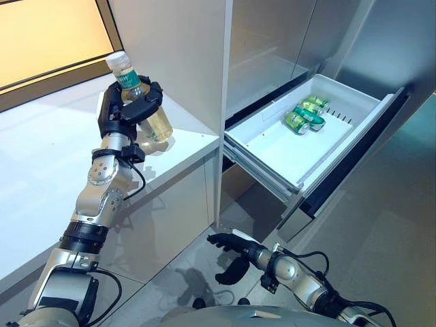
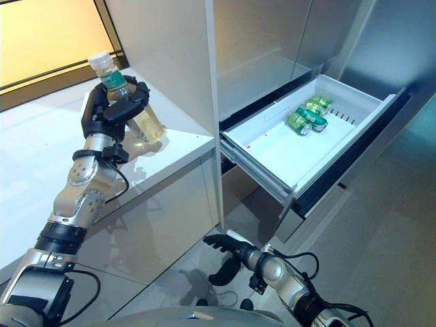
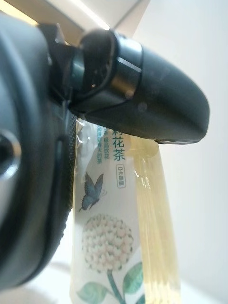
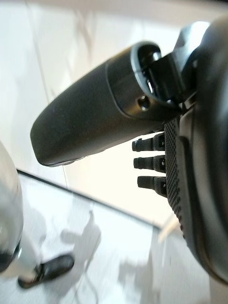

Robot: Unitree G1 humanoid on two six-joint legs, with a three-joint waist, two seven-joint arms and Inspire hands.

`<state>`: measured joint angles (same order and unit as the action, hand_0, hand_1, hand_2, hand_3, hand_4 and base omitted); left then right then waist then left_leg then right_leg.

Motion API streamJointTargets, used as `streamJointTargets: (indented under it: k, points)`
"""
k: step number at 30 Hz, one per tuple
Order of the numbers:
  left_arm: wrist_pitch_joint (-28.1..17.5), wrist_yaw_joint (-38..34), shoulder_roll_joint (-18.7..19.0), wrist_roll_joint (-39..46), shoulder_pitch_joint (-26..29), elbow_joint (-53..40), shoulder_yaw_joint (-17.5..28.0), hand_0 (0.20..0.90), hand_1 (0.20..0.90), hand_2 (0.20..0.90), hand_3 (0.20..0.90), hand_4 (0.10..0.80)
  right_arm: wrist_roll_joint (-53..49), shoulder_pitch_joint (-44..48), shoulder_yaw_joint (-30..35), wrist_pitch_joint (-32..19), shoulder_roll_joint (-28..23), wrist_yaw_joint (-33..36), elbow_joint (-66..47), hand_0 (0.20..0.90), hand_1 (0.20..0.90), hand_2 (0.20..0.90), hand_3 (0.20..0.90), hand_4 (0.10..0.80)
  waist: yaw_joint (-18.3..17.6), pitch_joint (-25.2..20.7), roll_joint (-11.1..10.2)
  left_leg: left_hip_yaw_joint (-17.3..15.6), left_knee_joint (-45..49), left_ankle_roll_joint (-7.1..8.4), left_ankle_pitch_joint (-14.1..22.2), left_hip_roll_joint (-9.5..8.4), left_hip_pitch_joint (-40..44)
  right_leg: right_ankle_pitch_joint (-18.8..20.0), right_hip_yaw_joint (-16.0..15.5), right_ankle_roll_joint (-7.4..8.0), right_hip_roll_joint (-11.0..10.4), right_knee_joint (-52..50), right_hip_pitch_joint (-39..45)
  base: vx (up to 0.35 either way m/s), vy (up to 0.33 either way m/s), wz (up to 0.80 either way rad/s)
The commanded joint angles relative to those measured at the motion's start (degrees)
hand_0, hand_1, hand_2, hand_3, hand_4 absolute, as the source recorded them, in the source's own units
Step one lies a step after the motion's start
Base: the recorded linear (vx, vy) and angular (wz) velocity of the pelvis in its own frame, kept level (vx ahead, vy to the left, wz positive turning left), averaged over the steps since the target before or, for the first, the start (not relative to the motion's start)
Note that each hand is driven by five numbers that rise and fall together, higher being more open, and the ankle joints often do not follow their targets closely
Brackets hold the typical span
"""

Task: Put drinks into fridge and close the fridge

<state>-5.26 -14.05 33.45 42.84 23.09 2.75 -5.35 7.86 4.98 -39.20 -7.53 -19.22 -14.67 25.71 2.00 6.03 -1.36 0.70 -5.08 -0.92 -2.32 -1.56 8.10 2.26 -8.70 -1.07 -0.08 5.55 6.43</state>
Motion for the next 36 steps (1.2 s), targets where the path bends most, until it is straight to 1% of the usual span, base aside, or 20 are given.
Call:
streamJointTargets:
  k: [1,2,4,5,7,11,13,14,16,17,19,20,23,25,26,27,29,32,36]
  points:
    - [-12.94,2.63,3.44,0.34,11.05,-8.49,-0.79,0.300,0.300,0.300,0.200,0.100,-5.34,2.28,-0.30,-2.89,-2.28,-2.55,-9.08,0.900,0.900,0.900,0.900,0.800,-0.57,-4.24,2.17,0.43,0.08,1.11,5.78,-1.14,-0.18,-3.69,-2.19,6.06,-2.65,-0.92,2.11,-0.042,0.009,0.00]
    - [-13.25,3.13,2.97,-0.20,10.53,-10.52,-1.16,0.300,0.300,0.300,0.200,0.100,-7.41,3.08,-0.32,-2.58,-2.12,-4.70,-12.57,0.900,0.900,0.900,0.900,0.800,-0.37,-3.99,2.02,0.64,0.08,1.15,5.65,-1.17,-0.21,-3.62,-2.24,6.06,-2.64,-0.92,2.13,-0.030,0.004,0.00]
    - [-13.51,4.09,2.73,-0.15,9.95,-11.58,-1.14,0.300,0.300,0.300,0.200,0.100,-8.16,3.54,-0.12,-2.47,-2.18,-6.28,-14.63,0.900,0.900,0.900,0.900,0.800,-0.22,-3.92,1.94,0.77,0.08,1.17,5.57,-1.20,-0.25,-3.62,-2.33,6.04,-2.67,-0.91,2.17,-0.036,0.005,0.01]
    - [-13.89,5.11,2.51,-0.04,8.97,-13.55,-1.21,0.300,0.300,0.300,0.200,0.100,-11.65,4.14,0.55,-1.21,-2.66,-9.50,-18.96,0.900,0.900,0.900,0.900,0.800,-0.08,-3.80,1.79,0.82,0.08,1.23,5.38,-1.14,-0.30,-3.50,-2.43,6.10,-2.72,-0.89,2.19,-0.039,0.004,0.02]
    - [-14.44,6.59,2.10,-0.44,8.03,-15.16,-1.23,0.300,0.300,0.300,0.200,0.100,-15.00,4.82,2.01,-0.48,-3.06,-13.02,-22.05,0.900,0.900,0.900,0.900,0.800,0.05,-3.73,1.59,0.93,0.08,1.28,5.25,-1.17,-0.32,-3.42,-2.57,6.11,-2.72,-0.91,2.21,-0.017,0.001,0.01]
    - [-15.03,10.52,1.55,-1.00,5.48,-18.93,-0.26,0.300,0.300,0.300,0.200,0.100,-24.02,6.83,6.28,1.69,-4.68,-22.46,-28.94,0.900,0.900,0.900,0.900,0.800,0.34,-3.71,1.09,0.99,0.08,1.39,5.01,-1.12,-0.36,-3.19,-2.85,6.10,-2.74,-0.92,2.25,0.000,0.000,0.00]
    - [-15.28,13.41,1.86,0.32,4.04,-19.86,0.84,0.300,0.300,0.300,0.200,0.100,-31.15,7.98,10.22,5.09,-6.31,-28.17,-33.54,0.900,0.900,0.900,0.900,0.800,0.29,-3.78,0.85,0.88,0.08,1.41,4.91,-1.08,-0.31,-3.00,-2.89,6.15,-2.76,-0.93,2.25,0.000,0.000,0.00]
    - [-15.37,14.90,1.83,0.80,3.17,-20.33,1.55,0.300,0.300,0.300,0.200,0.100,-35.29,8.12,12.18,5.69,-6.58,-31.33,-35.14,0.900,0.900,0.900,0.900,0.800,0.28,-3.84,0.71,0.79,0.08,1.43,4.91,-1.06,-0.30,-2.97,-2.87,6.16,-2.76,-0.93,2.25,0.000,0.000,0.00]
    - [-15.13,16.77,1.63,1.12,1.62,-20.84,2.82,0.300,0.300,0.300,0.200,0.100,-40.69,8.39,15.18,7.04,-6.79,-35.37,-36.89,0.900,0.900,0.900,0.900,0.800,0.33,-4.03,0.49,0.62,0.08,1.46,4.94,-1.02,-0.26,-2.94,-2.86,6.16,-2.78,-0.93,2.25,-0.004,0.003,0.03]
    - [-14.51,16.81,1.63,0.51,0.48,-21.11,3.81,0.300,0.300,0.300,0.200,0.100,-43.91,8.59,17.10,8.14,-7.05,-36.84,-38.27,0.900,0.900,0.900,0.900,0.800,0.37,-4.14,0.34,0.63,0.08,1.41,4.98,-1.08,-0.19,-2.89,-2.78,6.17,-2.76,-0.89,2.29,0.000,0.000,0.00]
    - [-15.13,18.63,1.56,1.30,-0.44,-21.18,4.67,0.300,0.300,0.300,0.200,0.100,-47.01,8.68,19.00,8.27,-7.24,-37.87,-38.92,0.900,0.900,0.900,0.900,0.800,0.46,-4.21,0.25,0.59,0.08,1.36,5.05,-1.12,-0.10,-2.89,-2.87,6.23,-2.83,-0.86,2.36,0.000,0.000,0.00]
    - [-15.48,20.08,1.59,1.88,-1.18,-21.38,5.47,0.300,0.300,0.300,0.200,0.100,-48.65,8.36,20.99,8.03,-7.24,-39.06,-38.90,0.900,0.900,0.900,0.900,0.800,0.50,-4.32,0.16,0.59,0.08,1.32,5.12,-1.12,-0.07,-2.88,-2.91,6.25,-2.85,-0.84,2.39,0.000,0.000,0.00]
    - [-16.52,23.11,2.15,2.16,-3.01,-22.23,7.86,0.300,0.300,0.300,0.200,0.100,-51.57,7.80,26.45,6.34,-8.67,-34.75,-39.28,0.900,0.900,0.900,0.900,0.800,0.45,-4.60,-0.05,0.68,0.08,1.34,5.18,-1.19,-0.11,-2.80,-2.92,6.29,-2.82,-0.77,2.32,0.000,0.000,0.00]
    - [-16.59,26.17,2.49,1.94,-4.31,-22.32,10.06,0.300,0.300,0.300,0.200,0.100,-49.44,6.81,30.94,3.54,-9.50,-30.20,-38.02,0.900,0.900,0.900,0.900,0.800,0.19,-4.68,-0.11,0.58,0.08,1.29,5.30,-1.18,-0.06,-2.74,-2.71,6.31,-2.80,-0.80,2.22,0.000,0.000,0.00]
    - [-16.45,26.34,2.87,1.61,-4.72,-22.41,10.75,0.300,0.300,0.300,0.200,0.100,-49.51,6.45,32.31,3.01,-10.05,-28.97,-37.84,0.900,0.900,0.900,0.900,0.800,0.04,-4.69,-0.11,0.51,0.08,1.27,5.32,-1.15,-0.08,-2.71,-2.66,6.32,-2.79,-0.80,2.16,0.000,0.000,0.00]
    - [-15.50,26.19,3.45,0.97,-5.58,-22.43,11.78,0.300,0.300,0.300,0.200,0.100,-48.56,5.21,34.61,2.00,-10.42,-26.27,-37.72,0.900,0.900,0.900,0.900,0.800,-0.20,-4.76,-0.04,0.41,0.08,1.23,5.37,-1.15,-0.11,-2.67,-2.56,6.34,-2.73,-0.79,2.02,0.000,0.000,0.00]
    - [-15.35,29.14,3.86,2.07,-6.41,-21.73,12.64,0.300,0.300,0.300,0.200,0.100,-48.17,4.16,36.91,1.97,-10.79,-24.90,-37.00,0.900,0.900,0.900,0.900,0.800,-0.58,-4.73,0.07,0.19,0.08,1.13,5.46,-1.18,-0.05,-2.67,-2.26,6.33,-2.67,-0.79,1.93,0.000,0.000,0.00]
    - [-17.05,29.70,4.55,-0.70,-6.82,-21.53,12.45,0.300,0.300,0.300,0.200,0.100,-45.94,3.98,37.46,2.23,-10.94,-23.53,-36.60,0.900,0.900,0.900,0.900,0.800,-0.87,-4.57,0.21,-0.09,0.08,1.05,5.64,-1.13,0.08,-2.66,-2.08,6.34,-2.65,-0.77,1.90,-0.003,0.005,-0.04]
    - [-16.25,29.51,5.82,0.60,-4.72,-20.89,10.32,0.300,0.300,0.300,0.200,0.100,-46.67,7.36,35.52,5.22,-12.52,-20.89,-35.35,0.900,0.900,0.900,0.900,0.800,-0.86,-4.42,0.16,-0.28,0.08,1.20,5.72,-1.04,0.29,-2.68,-2.06,6.24,-2.60,-0.70,2.06,0.001,0.002,-0.01]
